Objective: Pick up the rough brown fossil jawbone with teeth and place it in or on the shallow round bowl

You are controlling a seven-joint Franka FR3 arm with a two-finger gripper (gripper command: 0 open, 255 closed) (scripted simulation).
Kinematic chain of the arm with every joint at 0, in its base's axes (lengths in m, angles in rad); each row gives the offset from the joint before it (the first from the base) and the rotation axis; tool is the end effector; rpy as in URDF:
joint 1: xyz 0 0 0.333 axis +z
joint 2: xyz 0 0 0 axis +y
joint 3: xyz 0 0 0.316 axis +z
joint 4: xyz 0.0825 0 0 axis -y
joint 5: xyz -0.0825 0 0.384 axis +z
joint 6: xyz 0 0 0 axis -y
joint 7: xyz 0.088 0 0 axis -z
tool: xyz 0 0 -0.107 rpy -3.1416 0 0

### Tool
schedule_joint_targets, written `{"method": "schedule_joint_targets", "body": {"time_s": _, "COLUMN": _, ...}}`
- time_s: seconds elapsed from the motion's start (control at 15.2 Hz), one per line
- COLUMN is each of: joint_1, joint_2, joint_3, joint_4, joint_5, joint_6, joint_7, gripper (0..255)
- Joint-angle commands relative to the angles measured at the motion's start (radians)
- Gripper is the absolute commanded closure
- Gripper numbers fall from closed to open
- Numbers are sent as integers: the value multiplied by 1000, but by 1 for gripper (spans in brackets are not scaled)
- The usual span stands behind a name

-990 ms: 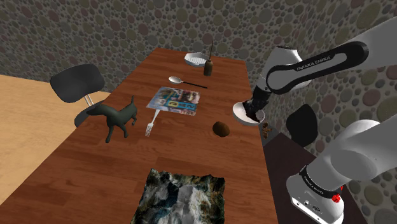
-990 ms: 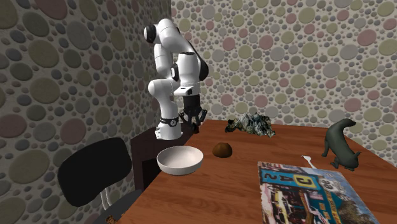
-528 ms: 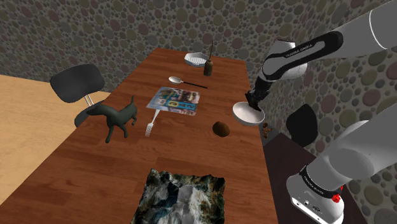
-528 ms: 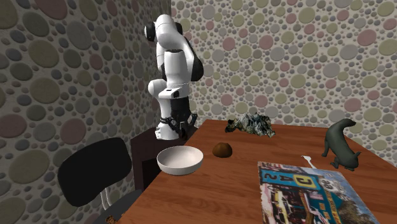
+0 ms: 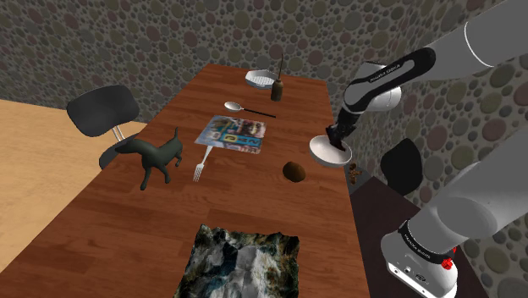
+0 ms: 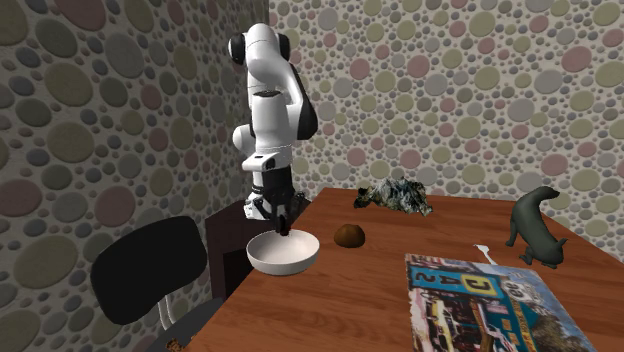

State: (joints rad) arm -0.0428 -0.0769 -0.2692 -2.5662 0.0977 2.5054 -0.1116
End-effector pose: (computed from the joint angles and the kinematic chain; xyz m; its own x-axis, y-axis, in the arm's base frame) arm 0.4248 -0.1365 0.2925 0.9612 -0.2751 0.0182 -0.2729 -0.9589 -0.0778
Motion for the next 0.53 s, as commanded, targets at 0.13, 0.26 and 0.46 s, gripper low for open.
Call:
{"method": "schedule_joint_targets", "body": {"time_s": 0.13, "joint_1": 6, "joint_2": 51, "joint_3": 0, "joint_4": -11, "joint_5": 33, "joint_6": 60, "joint_7": -25, "gripper": 255}}
{"method": "schedule_joint_targets", "body": {"time_s": 0.26, "joint_1": 8, "joint_2": 79, "joint_3": 1, "joint_4": -15, "joint_5": 54, "joint_6": 89, "joint_7": -42, "gripper": 255}}
{"method": "schedule_joint_targets", "body": {"time_s": 0.46, "joint_1": 9, "joint_2": 85, "joint_3": 2, "joint_4": -15, "joint_5": 58, "joint_6": 95, "joint_7": -45, "gripper": 255}}
